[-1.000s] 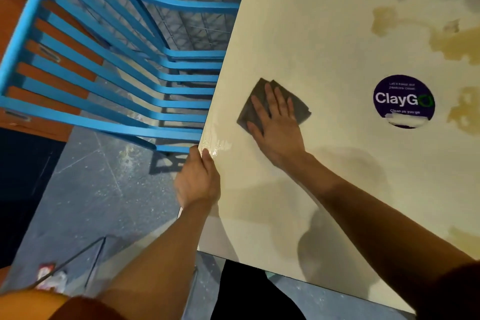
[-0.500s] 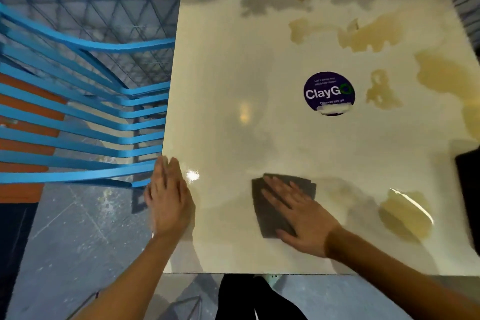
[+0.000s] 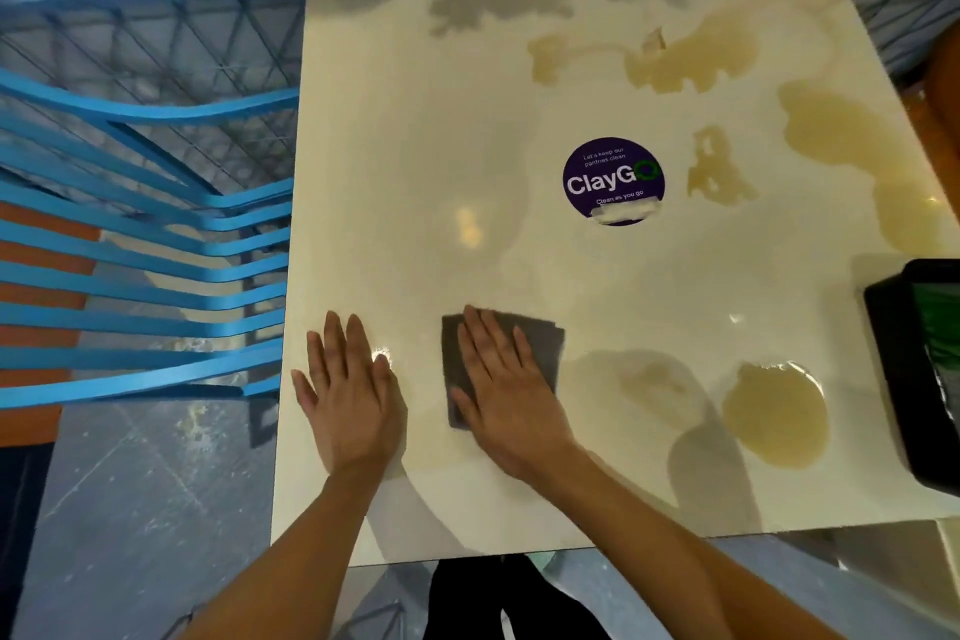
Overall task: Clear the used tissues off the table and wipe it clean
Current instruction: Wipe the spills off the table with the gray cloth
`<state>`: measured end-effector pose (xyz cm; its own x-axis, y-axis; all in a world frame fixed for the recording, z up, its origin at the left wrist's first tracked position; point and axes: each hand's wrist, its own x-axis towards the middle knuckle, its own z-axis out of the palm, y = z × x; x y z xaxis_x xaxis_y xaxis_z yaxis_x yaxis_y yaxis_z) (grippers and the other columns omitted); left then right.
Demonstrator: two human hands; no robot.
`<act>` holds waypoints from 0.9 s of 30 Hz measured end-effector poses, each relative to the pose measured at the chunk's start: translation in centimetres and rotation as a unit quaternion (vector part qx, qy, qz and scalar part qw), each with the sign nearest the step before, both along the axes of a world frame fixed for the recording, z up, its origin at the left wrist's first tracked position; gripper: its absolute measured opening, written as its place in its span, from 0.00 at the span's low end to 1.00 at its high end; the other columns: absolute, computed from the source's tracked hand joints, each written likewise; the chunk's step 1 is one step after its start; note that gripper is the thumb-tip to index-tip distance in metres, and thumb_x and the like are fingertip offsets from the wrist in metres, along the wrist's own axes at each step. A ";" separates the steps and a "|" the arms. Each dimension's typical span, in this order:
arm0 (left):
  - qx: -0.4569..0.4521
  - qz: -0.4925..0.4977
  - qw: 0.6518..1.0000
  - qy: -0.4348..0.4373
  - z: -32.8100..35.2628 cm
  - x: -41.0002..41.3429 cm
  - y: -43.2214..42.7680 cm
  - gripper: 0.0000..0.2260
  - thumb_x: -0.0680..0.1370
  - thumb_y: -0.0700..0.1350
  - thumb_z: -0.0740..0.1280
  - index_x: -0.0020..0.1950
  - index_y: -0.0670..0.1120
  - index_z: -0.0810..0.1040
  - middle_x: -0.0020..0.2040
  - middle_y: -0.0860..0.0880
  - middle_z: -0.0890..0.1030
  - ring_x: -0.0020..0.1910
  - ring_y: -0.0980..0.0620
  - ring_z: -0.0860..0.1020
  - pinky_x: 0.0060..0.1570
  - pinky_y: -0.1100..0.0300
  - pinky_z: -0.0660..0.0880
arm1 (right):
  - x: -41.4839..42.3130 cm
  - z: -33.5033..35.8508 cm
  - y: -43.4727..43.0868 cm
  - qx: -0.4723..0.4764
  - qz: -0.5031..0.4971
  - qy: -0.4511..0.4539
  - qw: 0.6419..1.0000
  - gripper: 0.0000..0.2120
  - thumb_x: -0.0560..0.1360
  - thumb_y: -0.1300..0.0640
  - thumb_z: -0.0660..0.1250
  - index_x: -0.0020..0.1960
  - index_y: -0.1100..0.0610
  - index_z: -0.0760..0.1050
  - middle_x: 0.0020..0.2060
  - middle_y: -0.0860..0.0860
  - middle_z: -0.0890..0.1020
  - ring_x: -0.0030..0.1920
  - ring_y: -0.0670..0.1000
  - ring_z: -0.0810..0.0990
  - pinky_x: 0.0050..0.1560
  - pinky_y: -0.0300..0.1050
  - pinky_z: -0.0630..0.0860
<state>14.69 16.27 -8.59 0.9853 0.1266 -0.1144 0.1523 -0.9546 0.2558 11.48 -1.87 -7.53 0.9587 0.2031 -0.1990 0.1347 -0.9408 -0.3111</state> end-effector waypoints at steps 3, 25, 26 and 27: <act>-0.003 0.003 1.000 0.005 0.4 -0.1 0.2 0.26 0.81 0.54 0.44 0.80 0.50 0.50 0.80 0.50 0.48 0.79 0.49 0.43 0.75 0.40 0.44 | -4.9 0.5 -4.0 -0.012 0.012 0.027 1.000 0.31 0.82 0.42 0.47 0.79 0.57 0.47 0.79 0.50 0.44 0.78 0.50 0.42 0.76 0.53 0.46; -0.001 -0.138 0.990 0.019 0.6 0.7 -10.3 0.26 0.81 0.53 0.44 0.80 0.52 0.48 0.80 0.53 0.44 0.78 0.54 0.39 0.76 0.43 0.44 | -8.5 0.5 -14.8 -0.045 -0.076 0.021 0.996 0.32 0.81 0.40 0.48 0.79 0.54 0.45 0.79 0.50 0.43 0.78 0.50 0.42 0.75 0.55 0.47; -0.001 -0.137 0.990 0.019 0.7 0.7 -10.3 0.26 0.81 0.52 0.44 0.80 0.52 0.49 0.80 0.53 0.44 0.78 0.54 0.40 0.76 0.43 0.44 | -7.4 0.5 -16.0 -0.049 -0.100 0.022 0.994 0.32 0.81 0.41 0.48 0.79 0.54 0.45 0.79 0.50 0.43 0.78 0.49 0.42 0.75 0.55 0.48; -0.001 -0.136 0.991 0.020 0.7 0.7 -10.4 0.26 0.81 0.52 0.44 0.80 0.52 0.49 0.80 0.53 0.45 0.78 0.54 0.40 0.76 0.44 0.44 | -5.8 0.5 -16.6 -0.052 -0.122 0.020 0.991 0.32 0.81 0.41 0.48 0.79 0.55 0.45 0.79 0.50 0.43 0.78 0.49 0.41 0.76 0.56 0.48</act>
<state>15.41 5.90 -7.94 0.9776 -0.1433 -0.1539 -0.1004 -0.9611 0.2572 5.64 -18.50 -7.04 0.9679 -0.0568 -0.2449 -0.1102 -0.9714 -0.2104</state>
